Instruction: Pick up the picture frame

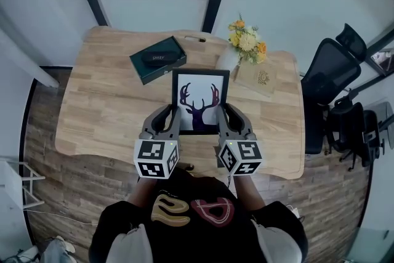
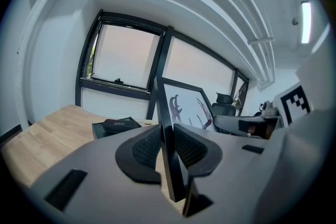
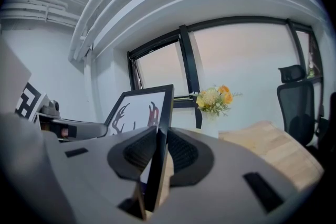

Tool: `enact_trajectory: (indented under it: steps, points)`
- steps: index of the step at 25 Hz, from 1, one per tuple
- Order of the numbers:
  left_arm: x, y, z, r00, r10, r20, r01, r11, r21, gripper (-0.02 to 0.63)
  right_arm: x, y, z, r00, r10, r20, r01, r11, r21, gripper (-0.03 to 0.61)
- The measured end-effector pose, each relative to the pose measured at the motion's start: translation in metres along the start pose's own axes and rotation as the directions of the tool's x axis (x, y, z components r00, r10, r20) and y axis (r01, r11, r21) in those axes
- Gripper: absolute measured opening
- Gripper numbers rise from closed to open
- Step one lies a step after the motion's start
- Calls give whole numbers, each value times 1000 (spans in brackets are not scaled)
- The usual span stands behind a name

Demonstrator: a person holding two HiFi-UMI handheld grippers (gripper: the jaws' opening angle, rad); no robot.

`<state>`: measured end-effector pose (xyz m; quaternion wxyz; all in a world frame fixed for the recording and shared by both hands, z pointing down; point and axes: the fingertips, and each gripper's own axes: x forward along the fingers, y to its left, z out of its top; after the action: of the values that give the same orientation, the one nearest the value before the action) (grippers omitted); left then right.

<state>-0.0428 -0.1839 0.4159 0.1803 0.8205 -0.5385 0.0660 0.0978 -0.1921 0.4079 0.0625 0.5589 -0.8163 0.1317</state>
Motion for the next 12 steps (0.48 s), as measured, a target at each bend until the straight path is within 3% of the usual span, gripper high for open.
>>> enact_trajectory:
  steps: [12]
  points:
    - [-6,7,0,1000,16,4,-16,1000,-7,84,3,9,0,1000,18,5,-18,1000,-18,75]
